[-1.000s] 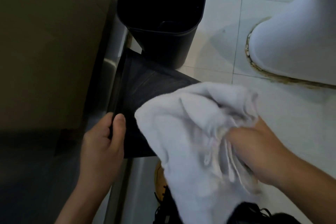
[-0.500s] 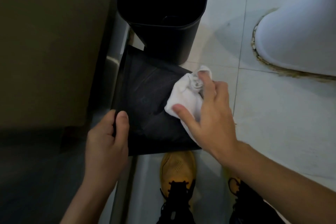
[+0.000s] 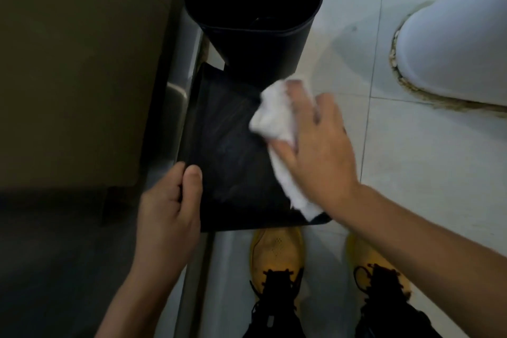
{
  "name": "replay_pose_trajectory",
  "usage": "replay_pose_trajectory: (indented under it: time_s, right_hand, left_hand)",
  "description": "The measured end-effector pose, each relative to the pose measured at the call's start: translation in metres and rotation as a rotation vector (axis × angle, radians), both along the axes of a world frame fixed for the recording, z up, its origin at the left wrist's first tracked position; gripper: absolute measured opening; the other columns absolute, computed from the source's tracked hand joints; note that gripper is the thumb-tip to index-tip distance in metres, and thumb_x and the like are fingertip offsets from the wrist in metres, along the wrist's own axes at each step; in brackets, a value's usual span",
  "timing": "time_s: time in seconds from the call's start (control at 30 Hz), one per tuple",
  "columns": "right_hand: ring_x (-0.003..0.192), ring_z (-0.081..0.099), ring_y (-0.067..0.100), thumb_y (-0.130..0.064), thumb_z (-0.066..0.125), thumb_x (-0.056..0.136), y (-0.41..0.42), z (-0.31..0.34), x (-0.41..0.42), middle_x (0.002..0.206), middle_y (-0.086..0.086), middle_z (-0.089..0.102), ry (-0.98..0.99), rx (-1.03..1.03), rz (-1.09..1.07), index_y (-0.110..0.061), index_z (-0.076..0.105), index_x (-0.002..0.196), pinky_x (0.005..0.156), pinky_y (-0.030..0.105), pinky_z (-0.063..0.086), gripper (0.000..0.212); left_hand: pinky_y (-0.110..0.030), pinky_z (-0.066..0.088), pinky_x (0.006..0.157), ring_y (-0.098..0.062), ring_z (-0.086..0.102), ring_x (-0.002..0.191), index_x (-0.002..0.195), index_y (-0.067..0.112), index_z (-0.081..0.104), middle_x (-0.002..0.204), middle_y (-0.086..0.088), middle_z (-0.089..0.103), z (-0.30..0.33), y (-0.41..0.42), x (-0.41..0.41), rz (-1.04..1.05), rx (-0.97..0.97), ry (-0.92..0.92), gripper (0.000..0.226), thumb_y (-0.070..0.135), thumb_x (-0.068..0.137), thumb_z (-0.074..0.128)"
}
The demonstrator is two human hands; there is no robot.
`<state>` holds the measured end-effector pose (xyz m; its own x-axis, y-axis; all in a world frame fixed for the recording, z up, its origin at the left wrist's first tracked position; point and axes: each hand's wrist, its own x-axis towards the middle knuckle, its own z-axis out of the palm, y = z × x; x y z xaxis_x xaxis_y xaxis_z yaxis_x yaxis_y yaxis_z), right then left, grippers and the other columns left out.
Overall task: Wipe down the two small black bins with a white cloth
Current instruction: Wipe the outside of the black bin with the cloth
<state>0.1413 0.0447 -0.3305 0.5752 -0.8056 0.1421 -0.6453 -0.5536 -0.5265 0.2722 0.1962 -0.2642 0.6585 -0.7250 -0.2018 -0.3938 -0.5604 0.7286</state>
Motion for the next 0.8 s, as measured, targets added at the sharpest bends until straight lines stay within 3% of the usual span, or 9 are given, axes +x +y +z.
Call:
replay_pose_trajectory:
  time_s: [0.1, 0.17, 0.3, 0.37, 0.5, 0.63, 0.7, 0.8]
  right_hand:
    - [0.096, 0.052, 0.028, -0.062, 0.044, 0.094, -0.016, -0.004, 0.003, 0.113, 0.013, 0.05, 0.032, 0.088, -0.178, -0.016, 0.038, 0.147, 0.065, 0.037, 0.049, 0.071]
    - [0.094, 0.053, 0.028, -0.061, 0.043, 0.093, -0.005, 0.001, 0.005, 0.115, 0.014, 0.05, 0.06, 0.012, -0.145, -0.015, 0.038, 0.147, 0.065, 0.036, 0.05, 0.071]
    - [0.088, 0.048, 0.027, -0.055, 0.047, 0.09, 0.046, 0.014, 0.011, 0.112, 0.01, 0.039, -0.047, -0.112, 0.244, -0.015, 0.033, 0.143, 0.062, 0.038, 0.052, 0.068]
    - [0.086, 0.05, 0.028, -0.054, 0.055, 0.089, 0.055, 0.013, 0.013, 0.108, 0.01, 0.045, -0.128, -0.123, 0.359, -0.015, 0.037, 0.14, 0.064, 0.042, 0.052, 0.067]
    - [0.09, 0.053, 0.03, -0.048, 0.056, 0.09, 0.025, 0.009, 0.023, 0.11, 0.016, 0.053, -0.077, -0.115, 0.148, -0.013, 0.04, 0.142, 0.063, 0.036, 0.048, 0.064]
    - [0.099, 0.053, 0.022, -0.058, 0.042, 0.1, -0.023, 0.009, 0.033, 0.118, 0.007, 0.052, 0.0, 0.118, -0.206, -0.02, 0.043, 0.143, 0.069, 0.031, 0.044, 0.058]
    - [0.099, 0.053, 0.021, -0.059, 0.04, 0.1, -0.024, 0.008, 0.029, 0.118, 0.006, 0.052, 0.008, 0.089, -0.231, -0.02, 0.042, 0.143, 0.069, 0.028, 0.04, 0.059]
    - [0.096, 0.053, 0.023, -0.056, 0.044, 0.096, 0.02, 0.014, 0.024, 0.121, 0.01, 0.047, -0.022, 0.046, -0.05, -0.018, 0.034, 0.145, 0.067, 0.029, 0.046, 0.063]
  left_hand:
    - [-0.035, 0.033, 0.04, -0.023, 0.043, 0.045, 0.069, 0.012, 0.05, 0.064, -0.012, 0.05, 0.002, -0.002, -0.002, 0.018, -0.004, 0.045, 0.045, 0.044, 0.099, 0.042]
    - [-0.031, 0.032, 0.04, -0.019, 0.042, 0.045, 0.067, 0.012, 0.049, 0.059, -0.013, 0.048, 0.001, -0.003, -0.002, 0.025, 0.01, 0.016, 0.045, 0.043, 0.098, 0.036]
    - [-0.043, 0.04, 0.048, -0.023, 0.048, 0.05, 0.071, 0.007, 0.052, 0.06, -0.013, 0.052, -0.005, -0.002, 0.005, 0.02, 0.018, 0.009, 0.042, 0.033, 0.101, 0.039]
    - [-0.044, 0.041, 0.049, -0.024, 0.051, 0.053, 0.072, 0.008, 0.054, 0.061, -0.011, 0.055, -0.007, 0.0, 0.005, 0.032, 0.001, 0.012, 0.04, 0.034, 0.1, 0.041]
    - [-0.036, 0.03, 0.044, -0.02, 0.041, 0.048, 0.066, 0.008, 0.044, 0.054, -0.008, 0.044, -0.005, 0.001, 0.0, -0.022, -0.002, -0.091, 0.046, 0.042, 0.095, 0.034]
    - [-0.041, 0.033, 0.041, -0.023, 0.042, 0.044, 0.068, 0.011, 0.048, 0.057, -0.012, 0.046, -0.001, 0.001, -0.003, 0.007, -0.007, -0.002, 0.048, 0.049, 0.093, 0.034]
    - [-0.041, 0.032, 0.04, -0.024, 0.042, 0.044, 0.068, 0.011, 0.049, 0.06, -0.013, 0.048, 0.0, -0.002, -0.003, 0.02, -0.004, 0.03, 0.05, 0.049, 0.098, 0.039]
    - [-0.043, 0.034, 0.042, -0.019, 0.044, 0.045, 0.069, 0.008, 0.05, 0.058, -0.012, 0.049, -0.003, -0.005, 0.002, 0.019, 0.003, 0.023, 0.046, 0.039, 0.101, 0.038]
